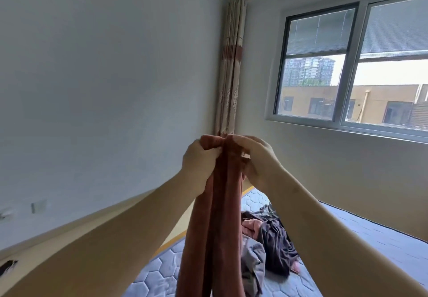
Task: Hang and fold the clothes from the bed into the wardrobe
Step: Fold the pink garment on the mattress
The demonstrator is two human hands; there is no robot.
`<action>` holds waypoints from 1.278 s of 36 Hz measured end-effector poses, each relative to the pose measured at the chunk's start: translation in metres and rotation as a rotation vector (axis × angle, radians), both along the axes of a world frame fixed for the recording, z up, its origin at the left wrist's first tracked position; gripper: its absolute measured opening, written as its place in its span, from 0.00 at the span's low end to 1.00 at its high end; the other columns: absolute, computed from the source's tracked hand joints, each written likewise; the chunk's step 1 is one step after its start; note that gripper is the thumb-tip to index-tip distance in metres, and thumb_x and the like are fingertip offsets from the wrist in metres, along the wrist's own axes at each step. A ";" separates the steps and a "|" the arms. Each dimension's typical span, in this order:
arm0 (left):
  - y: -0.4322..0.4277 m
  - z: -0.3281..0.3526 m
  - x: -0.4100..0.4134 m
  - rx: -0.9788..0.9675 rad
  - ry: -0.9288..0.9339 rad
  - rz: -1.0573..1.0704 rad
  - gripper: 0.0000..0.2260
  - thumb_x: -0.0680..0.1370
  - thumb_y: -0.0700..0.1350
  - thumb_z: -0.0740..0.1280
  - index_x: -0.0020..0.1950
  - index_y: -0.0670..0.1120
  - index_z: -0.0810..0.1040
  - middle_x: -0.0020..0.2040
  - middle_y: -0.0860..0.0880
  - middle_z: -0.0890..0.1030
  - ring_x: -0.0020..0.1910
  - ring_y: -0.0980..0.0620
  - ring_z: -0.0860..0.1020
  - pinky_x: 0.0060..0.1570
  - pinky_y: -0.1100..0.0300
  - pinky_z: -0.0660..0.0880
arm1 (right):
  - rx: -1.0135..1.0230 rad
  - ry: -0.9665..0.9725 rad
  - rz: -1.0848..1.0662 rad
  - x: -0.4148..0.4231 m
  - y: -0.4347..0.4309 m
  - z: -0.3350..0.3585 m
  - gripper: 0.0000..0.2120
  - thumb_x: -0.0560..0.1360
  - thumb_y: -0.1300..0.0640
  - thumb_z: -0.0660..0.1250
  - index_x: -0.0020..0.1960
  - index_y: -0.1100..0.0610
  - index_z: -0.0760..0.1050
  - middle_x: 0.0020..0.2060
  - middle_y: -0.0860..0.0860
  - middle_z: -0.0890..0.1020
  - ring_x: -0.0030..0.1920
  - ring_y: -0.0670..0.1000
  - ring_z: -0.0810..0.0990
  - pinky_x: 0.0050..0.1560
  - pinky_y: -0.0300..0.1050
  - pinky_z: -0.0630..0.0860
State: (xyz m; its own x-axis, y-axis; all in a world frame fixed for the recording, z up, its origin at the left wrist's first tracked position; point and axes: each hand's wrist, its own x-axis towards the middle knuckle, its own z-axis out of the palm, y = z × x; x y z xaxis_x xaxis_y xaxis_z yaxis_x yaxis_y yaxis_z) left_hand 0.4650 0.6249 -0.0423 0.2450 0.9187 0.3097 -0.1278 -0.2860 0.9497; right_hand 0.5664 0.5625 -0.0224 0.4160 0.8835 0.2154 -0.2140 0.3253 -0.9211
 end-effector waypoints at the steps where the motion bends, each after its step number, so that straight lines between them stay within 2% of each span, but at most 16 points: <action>1: -0.005 0.003 -0.001 0.009 -0.010 -0.029 0.03 0.64 0.46 0.69 0.36 0.54 0.82 0.45 0.44 0.84 0.49 0.43 0.81 0.56 0.47 0.76 | 0.006 0.045 0.050 0.001 0.000 0.002 0.07 0.76 0.60 0.64 0.43 0.62 0.77 0.30 0.55 0.77 0.30 0.52 0.75 0.34 0.42 0.72; 5: -0.021 0.011 -0.008 0.056 -0.071 -0.239 0.04 0.77 0.45 0.67 0.42 0.49 0.80 0.38 0.50 0.85 0.40 0.54 0.83 0.46 0.60 0.80 | 0.065 0.077 0.233 0.005 -0.001 0.005 0.24 0.80 0.55 0.55 0.34 0.60 0.83 0.30 0.54 0.82 0.31 0.51 0.80 0.41 0.43 0.77; 7: -0.026 0.011 -0.010 0.117 -0.043 -0.301 0.06 0.76 0.41 0.67 0.42 0.51 0.78 0.33 0.55 0.83 0.35 0.60 0.82 0.38 0.68 0.78 | 0.084 0.042 0.252 0.003 -0.003 0.006 0.24 0.79 0.59 0.55 0.32 0.59 0.83 0.31 0.53 0.83 0.32 0.49 0.81 0.40 0.41 0.78; 9: -0.024 0.010 -0.014 0.178 0.006 -0.226 0.10 0.73 0.36 0.70 0.43 0.52 0.78 0.34 0.56 0.83 0.36 0.59 0.82 0.40 0.67 0.78 | 0.095 -0.021 0.235 0.002 -0.003 0.008 0.17 0.76 0.64 0.57 0.36 0.61 0.83 0.33 0.54 0.83 0.33 0.49 0.82 0.39 0.39 0.79; 13: -0.007 0.013 -0.022 -0.032 -0.081 -0.099 0.11 0.70 0.27 0.65 0.43 0.42 0.77 0.37 0.43 0.80 0.36 0.46 0.79 0.43 0.54 0.78 | 0.185 -0.360 -0.094 0.007 0.000 0.006 0.15 0.74 0.69 0.59 0.38 0.55 0.79 0.32 0.48 0.81 0.34 0.43 0.78 0.38 0.35 0.75; 16: -0.003 0.019 -0.030 -0.135 -0.122 -0.151 0.10 0.71 0.27 0.61 0.41 0.40 0.76 0.34 0.42 0.78 0.31 0.47 0.78 0.38 0.57 0.77 | 0.151 -0.609 -0.323 0.019 0.002 -0.001 0.11 0.68 0.60 0.68 0.41 0.43 0.77 0.46 0.45 0.77 0.48 0.44 0.74 0.54 0.39 0.71; 19: -0.001 0.023 -0.039 -0.158 -0.145 -0.260 0.11 0.72 0.27 0.58 0.41 0.40 0.76 0.31 0.44 0.80 0.29 0.49 0.79 0.33 0.61 0.79 | 0.017 -0.497 -0.097 0.027 -0.004 -0.004 0.15 0.61 0.52 0.71 0.48 0.45 0.77 0.55 0.50 0.74 0.53 0.47 0.74 0.48 0.34 0.72; 22: 0.002 0.028 -0.044 -0.208 -0.189 -0.308 0.12 0.72 0.28 0.56 0.40 0.40 0.75 0.29 0.45 0.80 0.27 0.50 0.80 0.31 0.61 0.79 | -0.064 -0.455 0.136 0.032 -0.011 -0.004 0.10 0.69 0.56 0.72 0.48 0.51 0.75 0.44 0.49 0.76 0.46 0.48 0.75 0.43 0.42 0.73; 25: 0.007 0.030 -0.052 -0.270 -0.226 -0.336 0.11 0.73 0.30 0.55 0.41 0.40 0.75 0.30 0.44 0.81 0.27 0.49 0.80 0.31 0.60 0.79 | -0.120 -0.496 0.305 0.034 -0.013 -0.004 0.16 0.66 0.60 0.74 0.50 0.55 0.72 0.39 0.51 0.78 0.40 0.51 0.77 0.40 0.45 0.76; 30: 0.019 0.022 -0.055 -0.078 -0.015 -0.273 0.11 0.71 0.33 0.63 0.52 0.40 0.75 0.45 0.40 0.80 0.37 0.48 0.81 0.39 0.59 0.80 | -0.089 -0.595 0.003 0.025 -0.009 0.002 0.14 0.66 0.70 0.72 0.40 0.56 0.69 0.32 0.52 0.73 0.32 0.50 0.72 0.26 0.36 0.68; 32: 0.022 0.013 -0.054 -0.009 0.121 -0.247 0.24 0.69 0.40 0.72 0.62 0.43 0.70 0.56 0.43 0.79 0.49 0.49 0.81 0.49 0.56 0.78 | -0.021 -0.610 -0.142 0.022 -0.006 0.005 0.16 0.65 0.71 0.72 0.39 0.53 0.70 0.31 0.49 0.73 0.30 0.47 0.71 0.24 0.33 0.67; 35: 0.016 0.006 -0.053 0.046 0.299 -0.270 0.34 0.65 0.44 0.77 0.66 0.47 0.65 0.58 0.49 0.76 0.55 0.52 0.78 0.56 0.55 0.76 | 0.086 -0.405 -0.139 0.016 -0.004 0.003 0.26 0.64 0.73 0.71 0.53 0.49 0.73 0.38 0.50 0.79 0.38 0.48 0.78 0.37 0.38 0.79; 37: 0.015 0.009 -0.055 0.094 0.318 -0.280 0.25 0.66 0.37 0.74 0.62 0.41 0.73 0.55 0.43 0.81 0.53 0.47 0.80 0.58 0.50 0.76 | 0.127 -0.207 -0.024 0.012 -0.003 0.000 0.30 0.66 0.75 0.70 0.60 0.49 0.71 0.42 0.52 0.81 0.40 0.49 0.81 0.43 0.42 0.81; 39: 0.015 0.016 -0.059 0.070 0.212 -0.266 0.14 0.71 0.28 0.66 0.55 0.38 0.78 0.50 0.40 0.82 0.49 0.45 0.81 0.55 0.51 0.78 | 0.106 -0.112 0.097 0.011 -0.004 -0.003 0.26 0.67 0.73 0.70 0.60 0.53 0.73 0.45 0.55 0.82 0.42 0.51 0.83 0.45 0.46 0.82; 42: 0.017 0.027 -0.062 0.004 0.073 -0.277 0.13 0.74 0.25 0.59 0.47 0.39 0.78 0.40 0.44 0.83 0.38 0.50 0.82 0.42 0.60 0.81 | -0.095 -0.143 0.251 0.014 -0.006 -0.006 0.11 0.70 0.68 0.69 0.51 0.59 0.78 0.43 0.56 0.84 0.41 0.52 0.83 0.47 0.47 0.81; 46: 0.020 0.044 -0.064 0.013 0.121 -0.246 0.13 0.74 0.25 0.57 0.45 0.39 0.78 0.37 0.45 0.82 0.34 0.51 0.81 0.36 0.63 0.80 | -0.165 -0.242 0.104 0.018 -0.003 0.009 0.05 0.67 0.67 0.73 0.41 0.61 0.80 0.33 0.53 0.84 0.33 0.48 0.83 0.35 0.39 0.80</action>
State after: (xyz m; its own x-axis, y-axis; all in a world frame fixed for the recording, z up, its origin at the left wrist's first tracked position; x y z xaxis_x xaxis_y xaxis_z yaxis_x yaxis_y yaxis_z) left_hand 0.4006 0.6449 0.0021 0.4963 0.8232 0.2757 -0.0806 -0.2725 0.9588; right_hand 0.5841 0.5596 -0.0136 0.2754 0.9499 0.1476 -0.0063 0.1553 -0.9878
